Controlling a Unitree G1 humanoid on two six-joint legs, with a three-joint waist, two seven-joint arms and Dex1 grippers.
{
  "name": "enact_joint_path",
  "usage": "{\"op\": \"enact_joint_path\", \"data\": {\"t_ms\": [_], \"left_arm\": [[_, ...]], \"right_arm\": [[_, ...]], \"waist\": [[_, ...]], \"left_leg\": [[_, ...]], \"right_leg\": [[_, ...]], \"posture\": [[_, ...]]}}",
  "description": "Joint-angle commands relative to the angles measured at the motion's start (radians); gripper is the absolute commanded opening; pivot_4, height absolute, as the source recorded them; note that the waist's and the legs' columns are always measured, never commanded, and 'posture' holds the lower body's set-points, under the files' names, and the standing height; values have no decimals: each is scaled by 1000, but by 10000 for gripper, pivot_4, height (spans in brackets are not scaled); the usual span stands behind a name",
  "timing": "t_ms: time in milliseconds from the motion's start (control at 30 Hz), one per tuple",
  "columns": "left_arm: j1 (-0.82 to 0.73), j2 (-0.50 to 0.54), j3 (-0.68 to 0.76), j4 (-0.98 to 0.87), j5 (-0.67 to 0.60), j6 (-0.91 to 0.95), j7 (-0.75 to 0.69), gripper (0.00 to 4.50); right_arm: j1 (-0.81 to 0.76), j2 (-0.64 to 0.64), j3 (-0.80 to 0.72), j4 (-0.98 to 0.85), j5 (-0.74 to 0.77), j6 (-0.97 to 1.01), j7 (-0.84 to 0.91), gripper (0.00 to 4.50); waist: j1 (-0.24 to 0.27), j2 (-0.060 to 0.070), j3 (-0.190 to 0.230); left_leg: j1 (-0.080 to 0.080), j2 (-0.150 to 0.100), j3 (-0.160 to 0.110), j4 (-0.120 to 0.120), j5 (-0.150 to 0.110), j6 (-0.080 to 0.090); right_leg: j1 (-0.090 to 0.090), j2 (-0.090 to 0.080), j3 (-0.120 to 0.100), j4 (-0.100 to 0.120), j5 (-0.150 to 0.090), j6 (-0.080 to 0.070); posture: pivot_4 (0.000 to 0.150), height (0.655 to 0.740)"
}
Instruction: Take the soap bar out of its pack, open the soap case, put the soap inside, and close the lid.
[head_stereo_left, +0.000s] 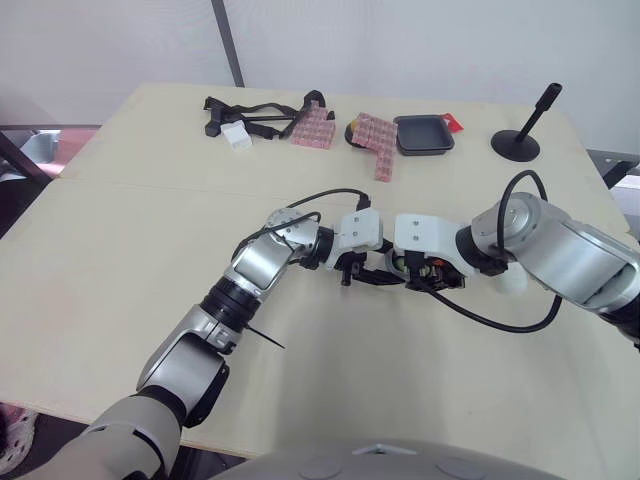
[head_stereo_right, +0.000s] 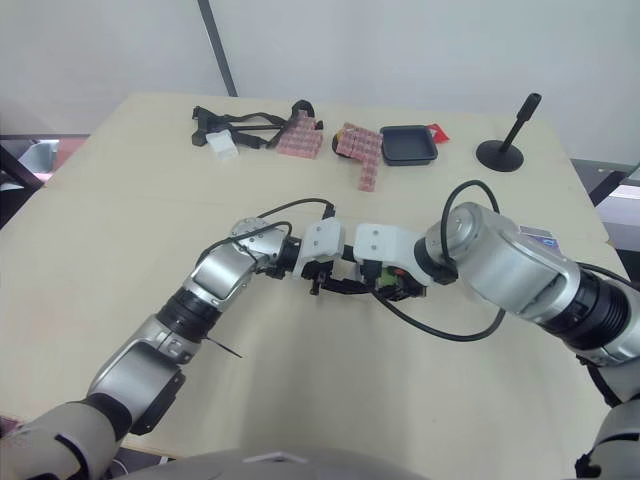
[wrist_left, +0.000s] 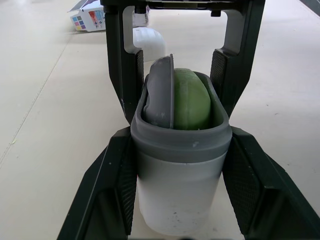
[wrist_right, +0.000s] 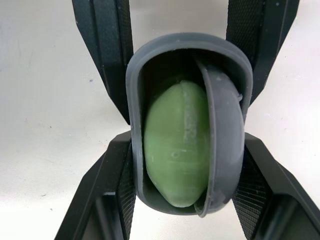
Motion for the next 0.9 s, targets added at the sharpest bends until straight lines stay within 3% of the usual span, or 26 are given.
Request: {"op": "enact_joint_path", "data": {"t_ms": [33, 900], "left_arm": [[-7, -1, 4, 1, 8, -9, 16, 19070], [-22, -7, 9, 53, 29, -104, 28, 19068]], "right_arm": [[5, 9, -25, -7, -7, -4, -1, 20583], [9, 13, -31, 1, -20, -8, 10, 20583]], "waist": [[0, 0, 0], [-2, 0, 0]], "left_leg": [[0, 0, 0, 0, 0, 0], [0, 0, 0, 0, 0, 0]], "right_leg": [[0, 0, 0, 0, 0, 0], [0, 0, 1, 1, 0, 0]], "posture": [[1500, 7400], [1500, 7400]]}}
